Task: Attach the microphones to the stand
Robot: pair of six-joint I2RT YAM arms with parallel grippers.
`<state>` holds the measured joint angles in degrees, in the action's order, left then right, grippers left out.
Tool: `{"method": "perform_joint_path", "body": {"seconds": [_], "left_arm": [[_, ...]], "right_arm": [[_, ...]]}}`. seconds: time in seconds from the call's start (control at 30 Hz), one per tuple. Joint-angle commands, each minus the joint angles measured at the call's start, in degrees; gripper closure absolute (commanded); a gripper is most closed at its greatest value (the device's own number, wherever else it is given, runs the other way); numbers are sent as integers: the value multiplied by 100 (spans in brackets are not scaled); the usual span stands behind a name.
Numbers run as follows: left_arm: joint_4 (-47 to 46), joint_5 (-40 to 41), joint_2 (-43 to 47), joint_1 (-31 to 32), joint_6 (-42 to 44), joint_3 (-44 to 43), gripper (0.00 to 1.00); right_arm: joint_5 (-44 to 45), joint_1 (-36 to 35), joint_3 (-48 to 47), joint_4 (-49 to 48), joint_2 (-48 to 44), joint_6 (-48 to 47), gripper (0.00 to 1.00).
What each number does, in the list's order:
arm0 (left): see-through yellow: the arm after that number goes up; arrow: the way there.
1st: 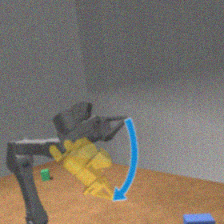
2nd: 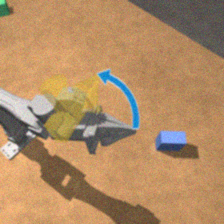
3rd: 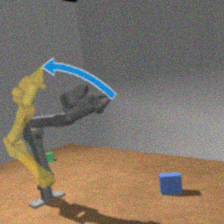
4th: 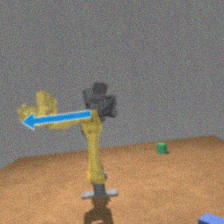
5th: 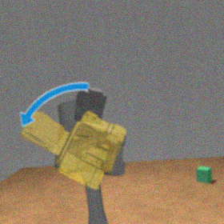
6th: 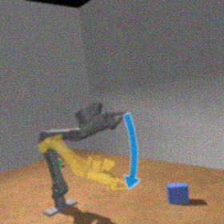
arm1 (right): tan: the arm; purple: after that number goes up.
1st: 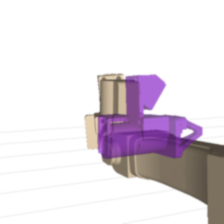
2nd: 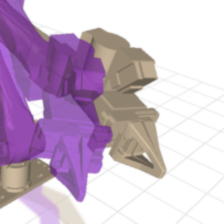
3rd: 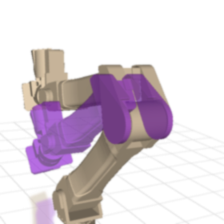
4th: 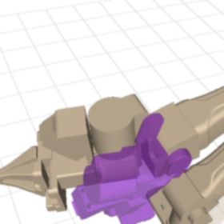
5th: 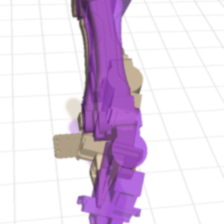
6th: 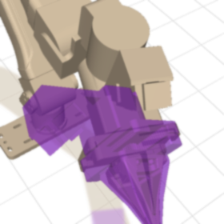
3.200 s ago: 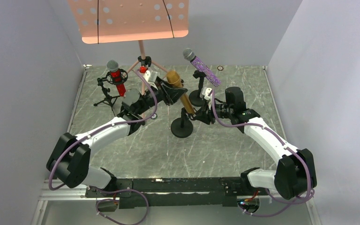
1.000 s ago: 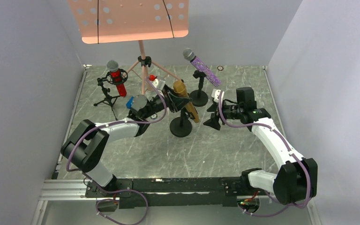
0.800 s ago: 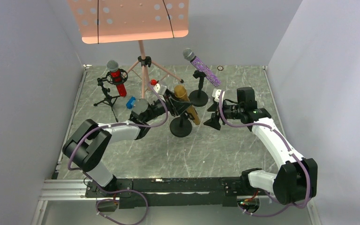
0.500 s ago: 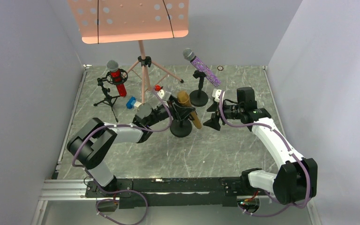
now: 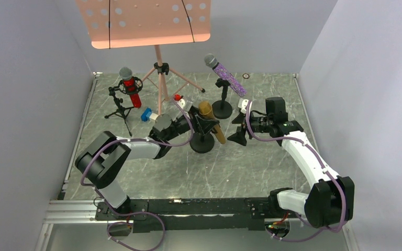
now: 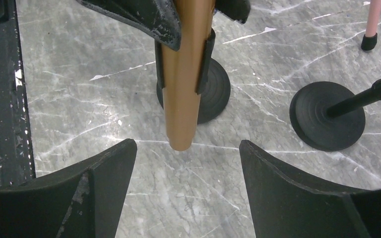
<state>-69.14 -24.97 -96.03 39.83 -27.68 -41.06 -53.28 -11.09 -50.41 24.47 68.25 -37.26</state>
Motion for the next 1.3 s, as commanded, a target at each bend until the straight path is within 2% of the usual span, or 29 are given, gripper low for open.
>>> {"method": "perform_joint_path", "body": {"seconds": [0.0,0.1,0.27,0.57,0.73,0.8,0.83,0.9,1.0,1.07,1.2,1.27], "left_arm": [[1458,234,140,37,4,126,32],[1481,369,350,22,38,212,18],[1480,392,665,-44,90,363,1],[836,92,1381,-135,432,1126,1],[1119,-256,2066,-399,732,1627,1],[1647,-168,2661,-612,867,1843,1],[2115,-12,3079,-726,900,1908,1],[3180,445,4046,-932,1025,1970,1],[5023,1196,5440,-1110,1216,1673,1],[6340,1621,6089,-1181,1349,1138,1],[8316,2137,6662,-1261,2377,207,1],[8844,2462,6776,-1264,2994,145,1]], "right_arm": [[-261,53,-48,-56,13,-43,18],[-298,73,-27,-56,14,-79,18],[-466,83,34,-11,14,-236,17],[-749,70,276,-195,33,-490,12],[-730,-34,187,-372,207,-481,8],[-708,-141,94,-405,294,-599,7],[-741,-204,40,-282,334,-863,2],[-776,-349,-64,-19,392,-1544,0],[-483,-468,-148,-641,492,-897,0],[-271,-477,-235,-1042,609,-316,0],[-125,-536,-345,-1284,748,153,0],[-73,-653,-443,-1160,821,153,0]]}}
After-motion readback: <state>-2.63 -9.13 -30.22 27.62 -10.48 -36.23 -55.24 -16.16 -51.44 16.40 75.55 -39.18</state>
